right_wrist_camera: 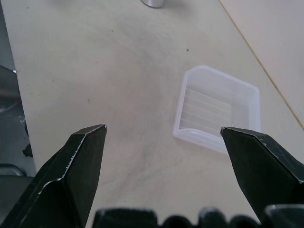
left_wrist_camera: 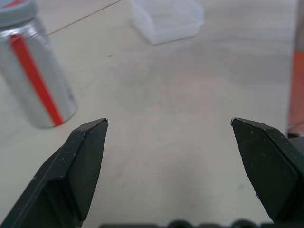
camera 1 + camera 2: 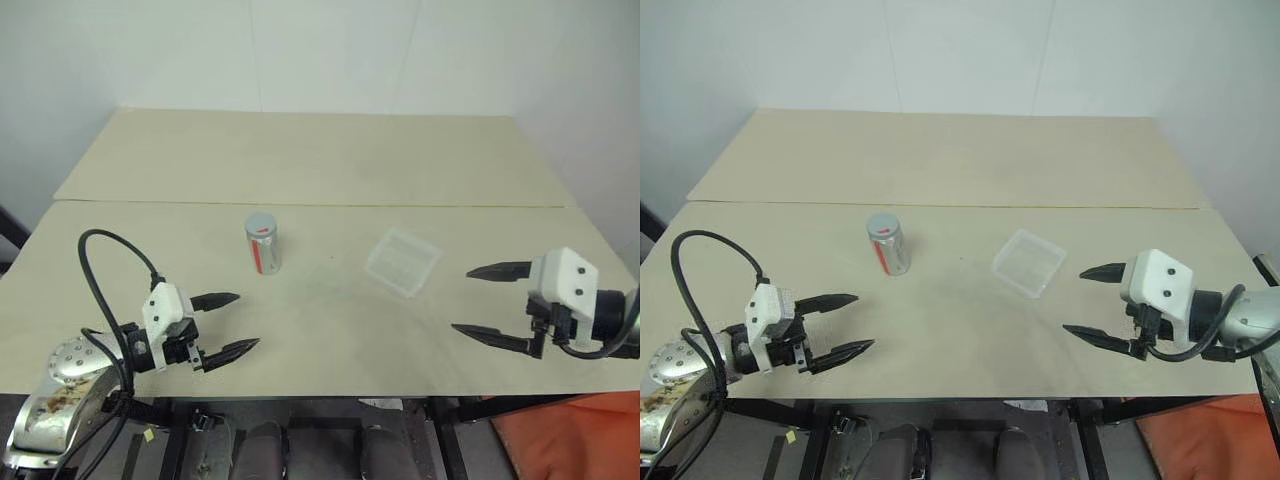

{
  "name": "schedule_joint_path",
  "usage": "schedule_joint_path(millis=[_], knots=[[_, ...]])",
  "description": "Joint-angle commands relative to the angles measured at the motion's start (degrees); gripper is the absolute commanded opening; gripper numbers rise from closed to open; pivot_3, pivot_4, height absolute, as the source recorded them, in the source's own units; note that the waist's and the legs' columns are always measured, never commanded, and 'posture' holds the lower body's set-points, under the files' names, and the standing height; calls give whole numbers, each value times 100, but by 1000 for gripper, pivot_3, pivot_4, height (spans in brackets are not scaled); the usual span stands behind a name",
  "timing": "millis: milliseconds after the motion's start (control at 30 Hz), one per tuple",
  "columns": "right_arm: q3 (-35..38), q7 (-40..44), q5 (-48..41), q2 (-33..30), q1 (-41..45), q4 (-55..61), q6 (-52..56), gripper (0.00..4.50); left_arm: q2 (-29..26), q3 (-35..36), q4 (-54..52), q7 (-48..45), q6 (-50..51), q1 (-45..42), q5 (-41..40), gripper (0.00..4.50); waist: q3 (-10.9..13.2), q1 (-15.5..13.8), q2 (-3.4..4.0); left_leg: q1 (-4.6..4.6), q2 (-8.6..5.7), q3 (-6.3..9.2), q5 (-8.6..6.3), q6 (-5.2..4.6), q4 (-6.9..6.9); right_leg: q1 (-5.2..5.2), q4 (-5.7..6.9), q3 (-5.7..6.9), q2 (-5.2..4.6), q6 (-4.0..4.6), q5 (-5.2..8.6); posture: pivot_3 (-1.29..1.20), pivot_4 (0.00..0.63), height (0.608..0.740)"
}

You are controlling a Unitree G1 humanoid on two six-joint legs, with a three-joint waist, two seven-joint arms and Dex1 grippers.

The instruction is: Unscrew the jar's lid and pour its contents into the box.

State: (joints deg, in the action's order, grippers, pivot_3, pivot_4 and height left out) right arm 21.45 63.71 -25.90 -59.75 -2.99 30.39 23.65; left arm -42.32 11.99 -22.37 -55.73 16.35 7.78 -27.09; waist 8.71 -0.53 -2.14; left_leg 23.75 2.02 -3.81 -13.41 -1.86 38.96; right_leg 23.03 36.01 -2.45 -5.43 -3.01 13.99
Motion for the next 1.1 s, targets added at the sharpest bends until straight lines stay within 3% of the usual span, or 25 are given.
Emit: schedule_joint_path(millis=[33, 267, 533, 633, 833, 1100], knots=[[-5, -11, -36, 26, 157, -27, -153, 4500, 60, 79, -472, 568, 308, 80, 123, 4490, 0, 0, 0, 0, 0, 0, 0, 0, 0, 0, 0, 0, 0, 0, 0, 0, 150, 740], [-266, -8, 51, 84, 367, -199, -324, 4500, 463, -62, -1288, 1863, 1324, 60, 195, 4490, 0, 0, 0, 0, 1, 5, 0, 0, 0, -1, 3, 0, 3, -1, -1, 0, 150, 740], [-283, 23, 81, 91, 459, -367, -482, 4500, 486, 23, -1078, 1670, 474, 208, 520, 4490, 0, 0, 0, -1, -1, 3, 0, 0, 0, -1, 2, -1, 2, 1, 0, 0, 150, 740], [-291, -95, 168, 146, 407, -348, -499, 4500, 856, 36, -746, 2097, 109, 75, 785, 4490, 0, -6, 0, -1, -2, 3, 0, 0, 0, 0, 1, -1, 0, 1, 0, 0, 150, 740], [-267, -286, 126, 387, 237, -132, -410, 4500, 2009, -637, 66, 3162, -927, -202, 1857, 4490, -2, -25, -3, -1, -8, 11, 0, 0, 3, -17, -5, 2, -2, -6, -4, 0, 150, 740], [-211, -419, -40, 432, 218, 126, -213, 4500, 2770, -815, 1493, 3804, -2261, -836, 2345, 4490, -2, -15, -4, -6, -8, 15, 0, 0, 4, -20, -2, 1, 0, -6, -6, 0, 150, 740]])
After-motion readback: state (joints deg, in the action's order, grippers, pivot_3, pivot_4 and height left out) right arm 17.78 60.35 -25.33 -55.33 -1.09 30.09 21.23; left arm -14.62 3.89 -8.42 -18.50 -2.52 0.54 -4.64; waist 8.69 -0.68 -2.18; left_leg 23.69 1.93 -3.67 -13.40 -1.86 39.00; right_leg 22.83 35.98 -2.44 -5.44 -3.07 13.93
